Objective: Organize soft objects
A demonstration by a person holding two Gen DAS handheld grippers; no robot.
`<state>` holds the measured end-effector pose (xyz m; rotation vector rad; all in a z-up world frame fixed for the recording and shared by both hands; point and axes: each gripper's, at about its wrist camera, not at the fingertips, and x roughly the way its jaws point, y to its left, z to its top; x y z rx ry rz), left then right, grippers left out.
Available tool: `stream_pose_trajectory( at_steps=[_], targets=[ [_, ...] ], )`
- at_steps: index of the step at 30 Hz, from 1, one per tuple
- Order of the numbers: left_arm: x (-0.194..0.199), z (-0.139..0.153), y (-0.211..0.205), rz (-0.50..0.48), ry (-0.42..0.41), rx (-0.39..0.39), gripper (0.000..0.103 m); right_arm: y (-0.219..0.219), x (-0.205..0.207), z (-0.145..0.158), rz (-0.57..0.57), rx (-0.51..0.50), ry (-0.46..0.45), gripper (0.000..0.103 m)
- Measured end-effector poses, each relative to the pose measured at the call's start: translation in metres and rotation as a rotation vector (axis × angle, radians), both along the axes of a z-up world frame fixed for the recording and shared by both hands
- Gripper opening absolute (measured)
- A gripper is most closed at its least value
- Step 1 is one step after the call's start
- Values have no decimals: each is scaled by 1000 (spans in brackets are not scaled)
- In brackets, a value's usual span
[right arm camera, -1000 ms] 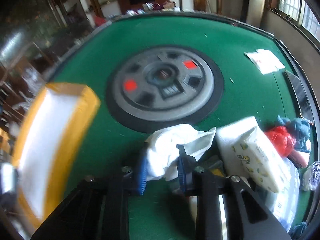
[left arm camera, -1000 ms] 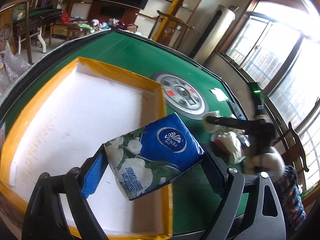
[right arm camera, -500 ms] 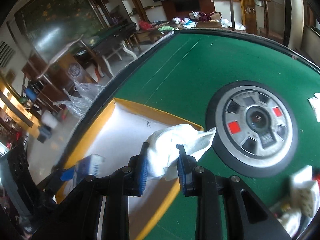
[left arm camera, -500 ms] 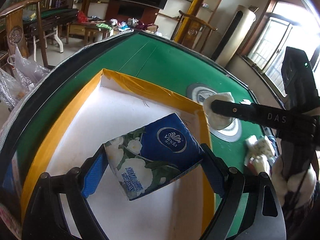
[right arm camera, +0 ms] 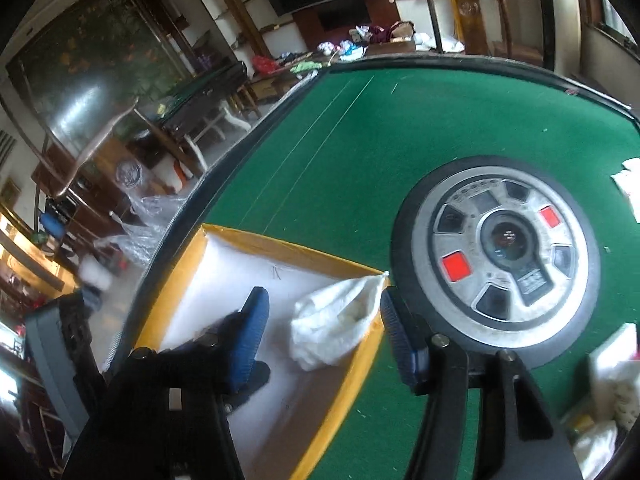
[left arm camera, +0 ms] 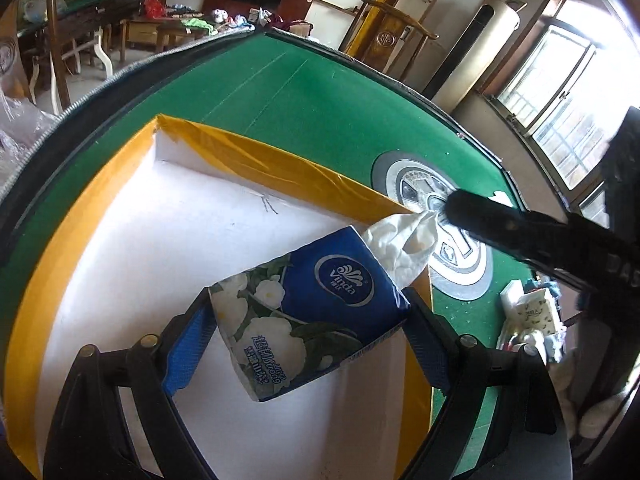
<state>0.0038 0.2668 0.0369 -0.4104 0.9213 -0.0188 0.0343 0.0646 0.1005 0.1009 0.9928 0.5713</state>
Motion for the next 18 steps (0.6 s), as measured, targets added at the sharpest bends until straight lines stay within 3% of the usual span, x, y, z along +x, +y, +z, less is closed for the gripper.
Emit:
stream_pose_trajectory(
  at_steps=[5,11,15,18],
  targets=[
    [-6,8,-5,19,10,101,90,-29,-19,4,-17,15,-29,55],
    [-27,31,-22,68,-39,304,90,-65,-44,2,-30,7,-48,55],
    [-42,49,-35,75,-78,358,90,-95,-58,2,-52,17,-59,55],
    [-52,55,-46,50,-92,349,90,-116,-64,0,-85,36,-55,55]
  ],
)
